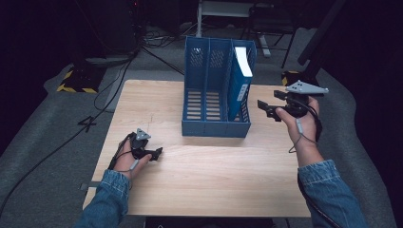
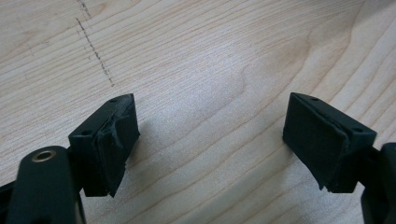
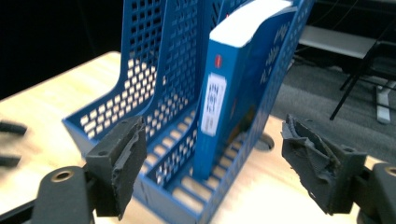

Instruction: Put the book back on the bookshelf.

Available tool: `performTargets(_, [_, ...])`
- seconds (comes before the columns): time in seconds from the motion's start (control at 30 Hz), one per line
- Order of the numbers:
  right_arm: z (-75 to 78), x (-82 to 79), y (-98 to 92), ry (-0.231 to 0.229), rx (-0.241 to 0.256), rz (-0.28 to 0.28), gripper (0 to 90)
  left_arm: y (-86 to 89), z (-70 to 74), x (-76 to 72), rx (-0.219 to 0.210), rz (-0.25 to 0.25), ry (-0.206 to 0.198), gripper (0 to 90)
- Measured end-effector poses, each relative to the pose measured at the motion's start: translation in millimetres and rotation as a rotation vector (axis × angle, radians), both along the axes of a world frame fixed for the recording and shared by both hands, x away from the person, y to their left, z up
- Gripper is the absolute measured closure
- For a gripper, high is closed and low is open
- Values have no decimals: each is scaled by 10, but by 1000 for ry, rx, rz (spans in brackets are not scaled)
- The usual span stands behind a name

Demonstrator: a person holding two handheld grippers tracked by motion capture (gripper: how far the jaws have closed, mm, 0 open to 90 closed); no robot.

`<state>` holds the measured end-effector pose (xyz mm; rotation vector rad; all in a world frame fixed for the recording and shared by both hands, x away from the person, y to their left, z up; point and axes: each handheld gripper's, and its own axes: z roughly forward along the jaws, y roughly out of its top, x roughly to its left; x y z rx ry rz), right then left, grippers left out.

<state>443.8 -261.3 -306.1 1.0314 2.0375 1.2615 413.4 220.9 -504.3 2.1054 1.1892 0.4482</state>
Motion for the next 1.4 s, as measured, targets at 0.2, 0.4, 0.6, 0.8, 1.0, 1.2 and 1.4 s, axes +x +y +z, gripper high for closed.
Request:
performTargets(0.2, [-88, -186, -190, 42, -37, 7, 210, -9, -1, 14, 2, -7, 0, 172])
performTargets(0.4, [-291, -269, -323, 124, -91, 17, 186, -8, 0, 14, 5, -6, -1, 172])
performTargets(0.6, [-561, -311, -405, 186, -110, 18, 178, -9, 0, 17, 7, -17, 2, 163])
performTargets(0.8, [-870, -339, -449, 258, -141, 22, 178, -14, 0, 15, 5, -21, 7, 151])
performTargets(1.0, [-1228, -409, -494, 267, -98, 28, 179, -15, 0, 15, 6, -22, 7, 149])
performTargets(1.2, [-1571, -421, -464, 329, -139, 40, 178, -19, -5, 14, 3, -19, 3, 146])
performTargets(1.4, [-1747, -398, -423, 329, -148, 36, 177, -19, -5, 15, 3, -19, 2, 146])
